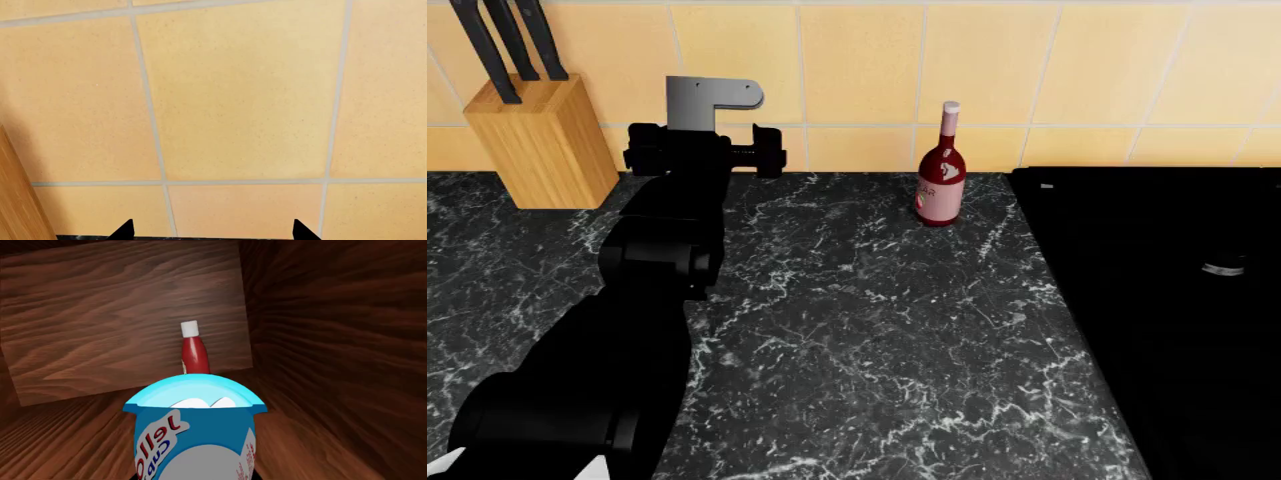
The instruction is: Pick the canned food and jello cup from the counter and place them in the cabinets closest to them.
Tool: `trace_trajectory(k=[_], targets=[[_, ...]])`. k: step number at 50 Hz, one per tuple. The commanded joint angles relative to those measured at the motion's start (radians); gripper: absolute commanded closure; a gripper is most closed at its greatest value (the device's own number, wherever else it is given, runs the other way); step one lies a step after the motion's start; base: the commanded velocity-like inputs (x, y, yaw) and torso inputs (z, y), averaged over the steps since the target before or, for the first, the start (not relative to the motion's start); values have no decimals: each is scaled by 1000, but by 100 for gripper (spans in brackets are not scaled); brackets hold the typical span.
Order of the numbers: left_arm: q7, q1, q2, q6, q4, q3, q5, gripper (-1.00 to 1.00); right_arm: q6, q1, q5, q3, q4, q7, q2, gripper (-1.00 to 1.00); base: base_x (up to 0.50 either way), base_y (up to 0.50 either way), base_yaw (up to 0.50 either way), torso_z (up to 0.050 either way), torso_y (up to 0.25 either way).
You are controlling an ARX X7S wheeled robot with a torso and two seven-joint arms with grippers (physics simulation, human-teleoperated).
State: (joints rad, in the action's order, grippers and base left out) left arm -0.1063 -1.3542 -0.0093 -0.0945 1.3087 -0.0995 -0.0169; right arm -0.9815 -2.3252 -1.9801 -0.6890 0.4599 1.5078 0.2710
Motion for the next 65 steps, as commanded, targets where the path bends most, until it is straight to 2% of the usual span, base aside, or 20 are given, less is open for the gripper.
trace_trajectory(k=[1,11,22,23,46,65], targets=[[1,1,0,-3,0,-7,1,-100,-24,29,82,12,146,-75,8,100,0,0,0,0,0],[1,0,1,-5,0,-14,0,-100,-77,102,86,-37,250,-116,0,100,5,0,0,0,0],[2,1,0,-4,0,-14,-2,-100,-84,217,102,-72,244,-138,17,100,8,0,3,0,0],[2,1,0,-4,0,-14,-2,-100,-83,220,103,-74,243,-135,18,-100,0,-3,3,0,0],[12,1,1,-3,0,-19,-2,-100,-57,257,94,-61,203,-151,37,-100,6,0,2,0,0],[17,1,1,-4,0,-18,-3,-100,-59,240,123,-75,196,-222,22,-100,6,0,3,0,0]])
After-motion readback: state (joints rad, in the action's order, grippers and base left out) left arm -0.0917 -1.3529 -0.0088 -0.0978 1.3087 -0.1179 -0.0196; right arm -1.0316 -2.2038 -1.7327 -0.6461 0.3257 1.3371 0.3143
